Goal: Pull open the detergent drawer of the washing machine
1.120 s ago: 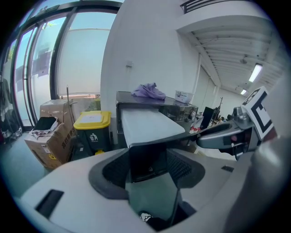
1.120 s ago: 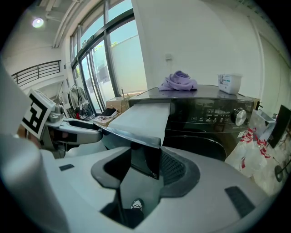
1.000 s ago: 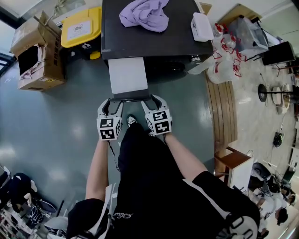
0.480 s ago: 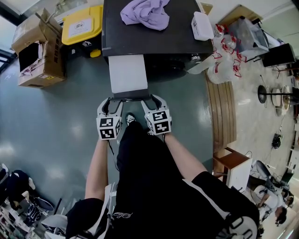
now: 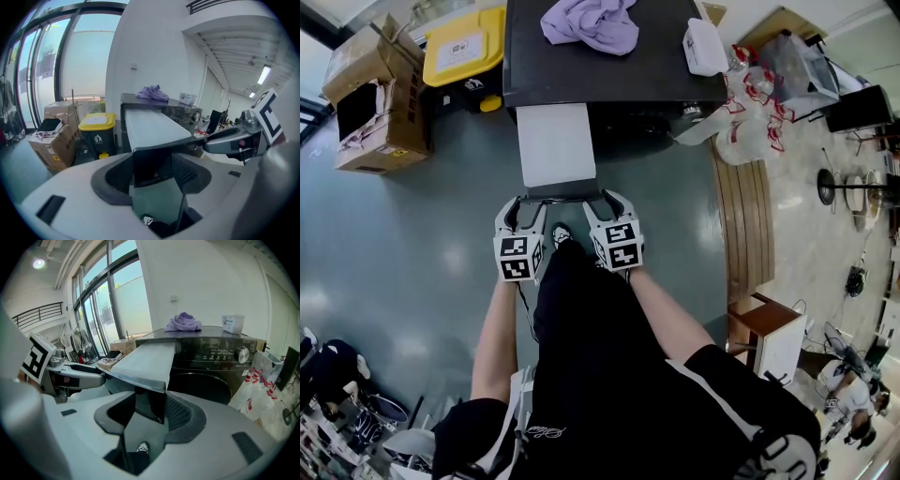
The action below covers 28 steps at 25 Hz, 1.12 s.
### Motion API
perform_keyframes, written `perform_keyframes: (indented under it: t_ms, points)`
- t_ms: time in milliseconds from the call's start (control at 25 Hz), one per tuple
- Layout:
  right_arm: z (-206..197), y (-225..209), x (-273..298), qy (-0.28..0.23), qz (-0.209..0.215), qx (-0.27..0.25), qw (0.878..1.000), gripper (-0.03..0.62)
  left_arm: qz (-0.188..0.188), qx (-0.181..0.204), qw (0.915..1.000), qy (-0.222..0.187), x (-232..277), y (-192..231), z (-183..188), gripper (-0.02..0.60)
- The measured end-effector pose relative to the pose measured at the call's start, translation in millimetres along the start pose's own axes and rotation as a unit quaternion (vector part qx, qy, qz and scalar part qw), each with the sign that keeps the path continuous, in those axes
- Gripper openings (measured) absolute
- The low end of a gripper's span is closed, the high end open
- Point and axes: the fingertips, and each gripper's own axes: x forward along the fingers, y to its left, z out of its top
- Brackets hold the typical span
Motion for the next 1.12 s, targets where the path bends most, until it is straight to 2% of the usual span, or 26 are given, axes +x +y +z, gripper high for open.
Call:
perform_keyframes:
  t_ms: [1120]
  points:
    - [-17.5, 8.8, -12.2, -0.001, -0.003, 0.004, 1.000, 0.184, 0.004, -0.004, 1.0000, 0.000, -13.8, -6.5, -15.4, 0.247]
